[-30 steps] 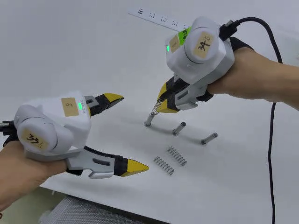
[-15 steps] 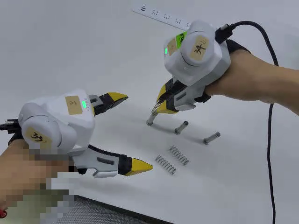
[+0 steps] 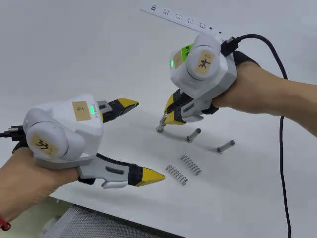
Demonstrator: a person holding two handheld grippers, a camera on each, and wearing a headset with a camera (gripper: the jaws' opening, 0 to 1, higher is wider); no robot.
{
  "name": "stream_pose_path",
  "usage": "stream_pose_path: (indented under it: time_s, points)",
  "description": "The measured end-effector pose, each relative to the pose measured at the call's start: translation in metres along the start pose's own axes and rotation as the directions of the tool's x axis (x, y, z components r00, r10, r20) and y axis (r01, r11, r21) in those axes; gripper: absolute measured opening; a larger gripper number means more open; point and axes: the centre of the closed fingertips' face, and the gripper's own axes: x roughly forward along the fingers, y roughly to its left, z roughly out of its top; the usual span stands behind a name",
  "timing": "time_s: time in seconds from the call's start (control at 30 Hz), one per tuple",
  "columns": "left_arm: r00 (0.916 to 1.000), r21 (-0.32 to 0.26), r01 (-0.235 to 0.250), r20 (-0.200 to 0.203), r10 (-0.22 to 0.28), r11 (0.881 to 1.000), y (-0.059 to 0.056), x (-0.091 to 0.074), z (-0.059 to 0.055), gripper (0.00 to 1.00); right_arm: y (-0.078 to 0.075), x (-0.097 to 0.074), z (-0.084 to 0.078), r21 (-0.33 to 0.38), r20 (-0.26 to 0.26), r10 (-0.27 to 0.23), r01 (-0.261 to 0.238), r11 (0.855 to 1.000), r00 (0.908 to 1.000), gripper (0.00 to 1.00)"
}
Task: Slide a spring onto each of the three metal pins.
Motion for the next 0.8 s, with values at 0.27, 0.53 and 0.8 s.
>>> stream_pose_path:
  time_s: [0.27,0.53,0.8]
  points:
    - [1.0,-0.002,0.0,-0.004,0.0,1.0,0.0,0.001,0.0,0.92,-0.003,0.016,-0.006,-0.012,-0.007,-0.011,0.011,1.0,0.9999,0.12]
    - [1.0,-0.006,-0.001,-0.002,0.001,1.0,-0.001,0.002,0.001,0.92,-0.004,0.024,-0.011,-0.007,-0.013,-0.019,0.019,1.0,0.9997,0.12]
    - [1.0,-0.004,-0.001,-0.002,0.001,1.0,0.0,0.002,0.002,0.92,-0.005,0.031,-0.015,-0.015,-0.025,-0.021,0.021,1.0,0.9995,0.12]
